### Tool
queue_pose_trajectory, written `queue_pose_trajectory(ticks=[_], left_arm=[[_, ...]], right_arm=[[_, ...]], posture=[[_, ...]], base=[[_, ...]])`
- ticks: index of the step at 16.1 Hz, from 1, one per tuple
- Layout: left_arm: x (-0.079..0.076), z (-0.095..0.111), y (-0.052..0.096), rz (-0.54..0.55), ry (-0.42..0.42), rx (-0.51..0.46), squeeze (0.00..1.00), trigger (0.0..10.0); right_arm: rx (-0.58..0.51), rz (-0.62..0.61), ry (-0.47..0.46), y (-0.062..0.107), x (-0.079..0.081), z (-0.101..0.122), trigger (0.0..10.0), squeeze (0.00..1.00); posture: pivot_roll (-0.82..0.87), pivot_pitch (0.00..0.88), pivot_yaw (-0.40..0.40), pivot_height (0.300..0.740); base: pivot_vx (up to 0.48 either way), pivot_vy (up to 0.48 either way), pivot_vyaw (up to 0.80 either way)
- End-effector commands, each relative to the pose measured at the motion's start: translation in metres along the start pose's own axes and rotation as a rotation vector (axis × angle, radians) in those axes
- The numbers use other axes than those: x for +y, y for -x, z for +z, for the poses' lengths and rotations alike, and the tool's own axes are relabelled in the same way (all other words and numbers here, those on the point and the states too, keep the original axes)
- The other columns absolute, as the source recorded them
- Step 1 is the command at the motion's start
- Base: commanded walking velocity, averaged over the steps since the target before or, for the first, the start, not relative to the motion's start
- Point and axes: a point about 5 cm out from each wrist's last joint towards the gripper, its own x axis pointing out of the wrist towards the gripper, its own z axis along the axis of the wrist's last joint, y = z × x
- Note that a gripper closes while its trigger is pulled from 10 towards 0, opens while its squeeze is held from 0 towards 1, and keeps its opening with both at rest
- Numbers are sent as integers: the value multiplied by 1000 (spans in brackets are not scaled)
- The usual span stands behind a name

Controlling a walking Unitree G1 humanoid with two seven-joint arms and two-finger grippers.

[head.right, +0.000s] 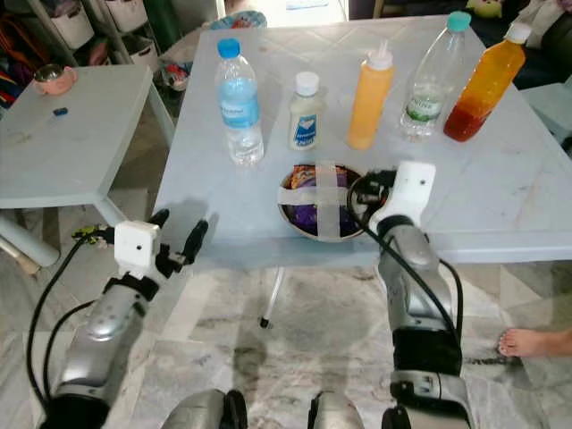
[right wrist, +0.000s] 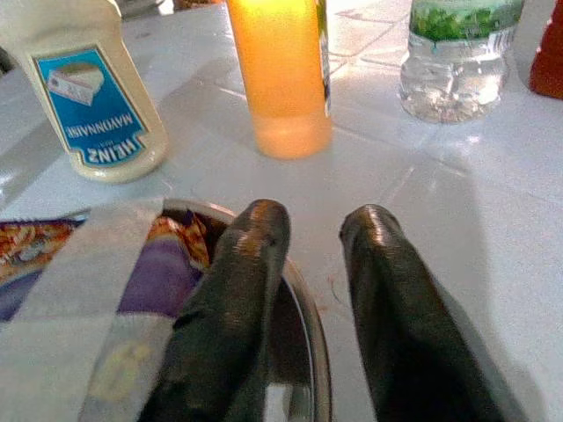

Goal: Restocking fridge

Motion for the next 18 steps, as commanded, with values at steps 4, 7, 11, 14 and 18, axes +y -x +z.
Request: queue_pose_trajectory(ticks=[4, 7, 11, 14, 18], left_arm=[[-3, -3, 11, -171, 39, 57, 0, 10000], [-1, -7, 16, -182, 33, 77, 0, 10000], [-8, -6, 16, -216, 42, 82, 0, 10000], [-11, -6, 18, -222, 45, 83, 0, 10000], [-9, -6, 21, -215, 42, 90, 0, 10000]], right_arm=[[-16, 15, -26, 12, 5, 4, 10000, 1000], [-22, 59, 33, 38, 17, -3, 10000, 1000], [8, 62, 16, 45, 20, -7, 10000, 1000], [92, -10, -28, 41, 3, -15, 10000, 937], [59, -24, -13, 45, -1, -10, 10000, 0]], posture=[[-14, 144, 70, 740], [-23, 155, 73, 740], [-27, 159, 76, 740], [-16, 164, 76, 740], [-14, 167, 76, 740]], base=[[0, 0, 0], [0, 0, 0], [0, 0, 0], [0, 0, 0], [0, 0, 0]])
